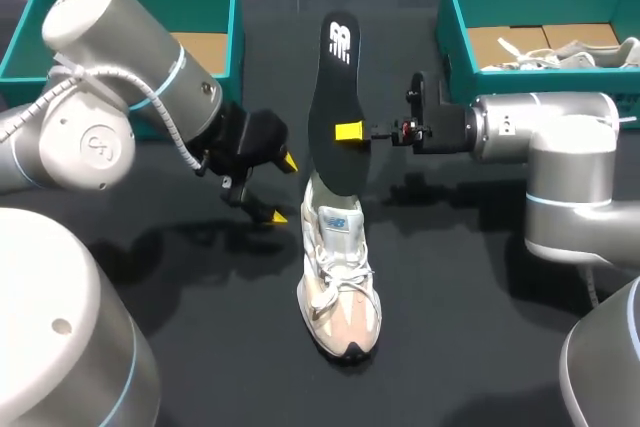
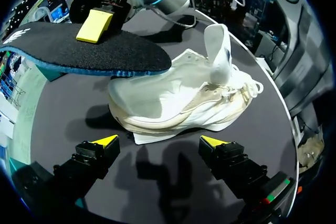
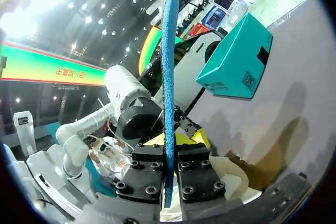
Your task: Take the shoe out of the shoebox, open the shoe tongue, remove and reinsert the insole, then place the shoe into the shoebox
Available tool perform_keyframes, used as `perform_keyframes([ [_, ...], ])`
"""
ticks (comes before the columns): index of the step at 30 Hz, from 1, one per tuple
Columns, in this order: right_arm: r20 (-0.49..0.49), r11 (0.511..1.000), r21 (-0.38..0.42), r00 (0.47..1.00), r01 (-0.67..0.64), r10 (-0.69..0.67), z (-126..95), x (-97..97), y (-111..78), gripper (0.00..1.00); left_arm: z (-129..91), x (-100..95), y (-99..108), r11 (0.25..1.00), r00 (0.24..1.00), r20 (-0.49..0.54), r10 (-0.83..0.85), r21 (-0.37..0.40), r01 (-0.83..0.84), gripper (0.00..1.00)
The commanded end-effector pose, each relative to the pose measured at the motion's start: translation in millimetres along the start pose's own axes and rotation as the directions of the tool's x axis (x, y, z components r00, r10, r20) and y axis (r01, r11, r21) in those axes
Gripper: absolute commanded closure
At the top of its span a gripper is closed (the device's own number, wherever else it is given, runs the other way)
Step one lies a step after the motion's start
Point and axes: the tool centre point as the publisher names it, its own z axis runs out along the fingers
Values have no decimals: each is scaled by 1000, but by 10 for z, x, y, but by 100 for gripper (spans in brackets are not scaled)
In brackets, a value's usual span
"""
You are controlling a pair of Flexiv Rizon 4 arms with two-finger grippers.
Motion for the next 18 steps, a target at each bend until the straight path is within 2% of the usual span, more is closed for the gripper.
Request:
perform_keyframes([
  [1,8,1000,-1,1000,6,-6,61,-57,1,100,91,39,-17,1000,999,37,-21,-4,21,0],
  [9,-7,998,-41,999,42,-42,96,-183,2,100,135,23,-30,999,999,40,-36,1,36,0],
  [12,-14,997,-46,998,59,-60,112,-187,-10,100,138,33,-68,1000,1000,-2,-13,19,13,0],
  [18,-10,997,-55,998,58,-59,100,-166,-13,100,138,33,-68,1000,1000,-2,-13,19,13,0],
])
